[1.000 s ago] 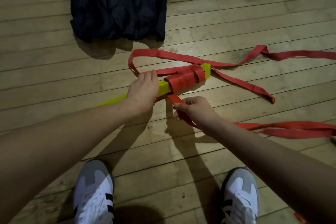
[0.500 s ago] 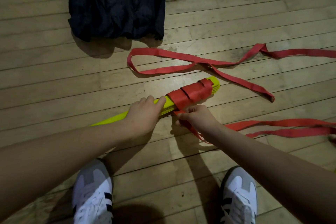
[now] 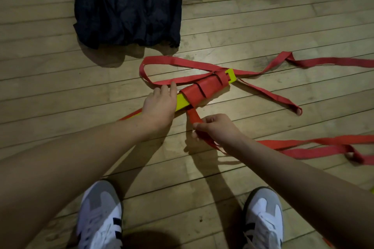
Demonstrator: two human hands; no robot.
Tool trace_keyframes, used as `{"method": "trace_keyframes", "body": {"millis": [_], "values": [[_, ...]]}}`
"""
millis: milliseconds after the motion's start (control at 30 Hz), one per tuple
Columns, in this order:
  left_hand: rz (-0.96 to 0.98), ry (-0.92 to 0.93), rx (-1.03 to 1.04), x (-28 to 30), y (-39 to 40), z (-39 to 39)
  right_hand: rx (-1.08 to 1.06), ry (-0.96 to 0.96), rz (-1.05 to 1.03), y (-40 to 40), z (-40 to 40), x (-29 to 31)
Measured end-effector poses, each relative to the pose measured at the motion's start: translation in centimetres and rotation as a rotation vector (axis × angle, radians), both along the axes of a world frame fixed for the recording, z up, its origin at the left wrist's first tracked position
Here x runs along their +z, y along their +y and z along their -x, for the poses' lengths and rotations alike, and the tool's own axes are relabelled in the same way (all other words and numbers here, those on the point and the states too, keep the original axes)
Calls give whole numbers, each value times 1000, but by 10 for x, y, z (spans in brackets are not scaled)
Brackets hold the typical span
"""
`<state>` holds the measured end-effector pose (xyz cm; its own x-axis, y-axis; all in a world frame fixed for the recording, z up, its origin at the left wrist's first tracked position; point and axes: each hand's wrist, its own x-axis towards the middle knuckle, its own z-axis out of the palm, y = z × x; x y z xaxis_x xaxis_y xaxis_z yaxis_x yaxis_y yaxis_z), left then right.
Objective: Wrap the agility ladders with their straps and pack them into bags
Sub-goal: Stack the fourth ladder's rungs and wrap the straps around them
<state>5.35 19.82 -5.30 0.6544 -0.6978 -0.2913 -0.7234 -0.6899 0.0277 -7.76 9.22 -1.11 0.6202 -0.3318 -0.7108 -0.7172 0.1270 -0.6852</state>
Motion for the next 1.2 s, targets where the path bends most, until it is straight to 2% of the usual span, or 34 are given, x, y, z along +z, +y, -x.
{"method": "trace_keyframes", "body": {"millis": [200, 333, 500, 567, 667, 833, 933, 1067, 1200], "values": [[-38, -86, -156, 2, 11, 9, -50, -21, -58, -4, 0, 3], [41, -67, -278, 6, 28, 26, -87, -41, -96, 0, 1, 4], [64, 88, -233, 6, 35, 39, -28, -25, -54, 3, 7, 2], [36, 134, -275, 9, 34, 43, -1, 2, -12, 3, 10, -2], [-30, 147, -282, 9, 31, 52, 7, 33, 10, 5, 15, -7], [-17, 110, -184, 4, 16, 46, -73, 25, -29, 3, 19, -8], [-15, 70, -162, 0, 6, 24, -39, 42, 13, -5, 13, -9], [-32, 212, -186, 8, -3, 3, -11, 7, 19, -7, 5, -7], [-109, 175, -99, 10, -1, 3, -19, -3, 23, -7, 4, -8]]}}
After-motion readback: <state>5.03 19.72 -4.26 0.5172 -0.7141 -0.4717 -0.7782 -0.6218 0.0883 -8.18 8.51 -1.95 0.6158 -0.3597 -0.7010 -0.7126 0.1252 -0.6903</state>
